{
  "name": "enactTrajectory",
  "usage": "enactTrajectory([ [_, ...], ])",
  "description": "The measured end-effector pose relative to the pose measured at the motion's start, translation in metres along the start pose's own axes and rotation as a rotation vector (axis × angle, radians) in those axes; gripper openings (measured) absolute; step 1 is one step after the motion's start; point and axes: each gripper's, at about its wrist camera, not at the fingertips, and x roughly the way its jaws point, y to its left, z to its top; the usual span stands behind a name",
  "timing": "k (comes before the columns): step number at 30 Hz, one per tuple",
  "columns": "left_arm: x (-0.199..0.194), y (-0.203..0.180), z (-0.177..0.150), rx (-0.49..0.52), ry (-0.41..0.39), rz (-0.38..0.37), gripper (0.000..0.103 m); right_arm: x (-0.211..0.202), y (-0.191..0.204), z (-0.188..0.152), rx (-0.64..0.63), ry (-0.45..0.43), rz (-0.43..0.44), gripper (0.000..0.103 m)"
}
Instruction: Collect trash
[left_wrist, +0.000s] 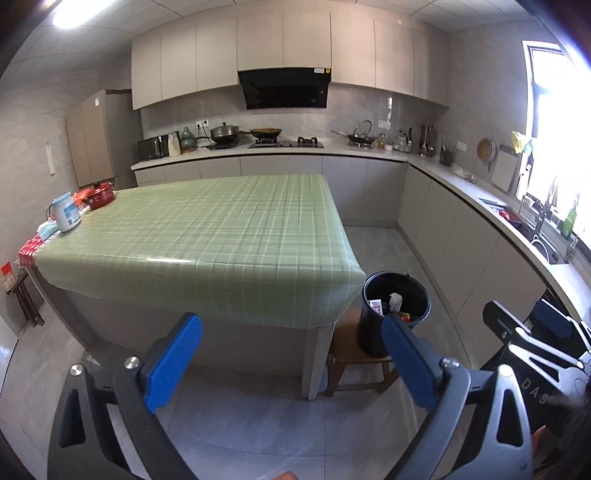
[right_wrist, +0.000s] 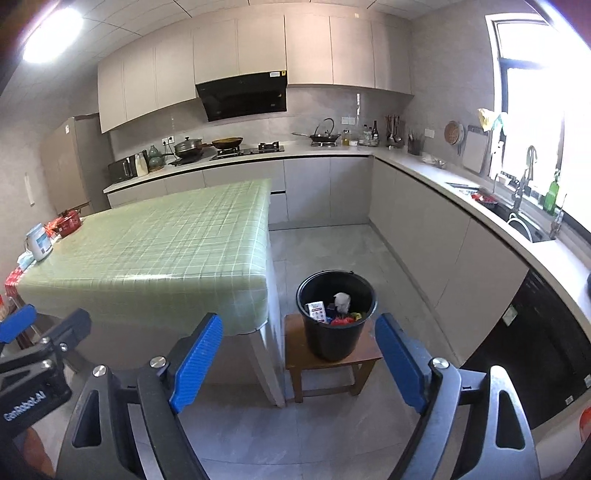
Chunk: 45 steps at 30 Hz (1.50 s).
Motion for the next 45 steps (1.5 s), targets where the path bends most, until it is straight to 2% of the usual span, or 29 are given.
enactTrajectory([
  [17, -0.011, -0.030, -0.017, -0.007, -0.002, 0.018, 0.099, -0.010, -0.046, -0.001, 0.024, -0.018, 0.011, 0.087],
  [45, -0.010, -0.036, -0.013, -0.013, 0.009, 0.022, 0.099, -0.001, -0.051, 0.001, 0.031, 0.000, 0.038, 0.087],
])
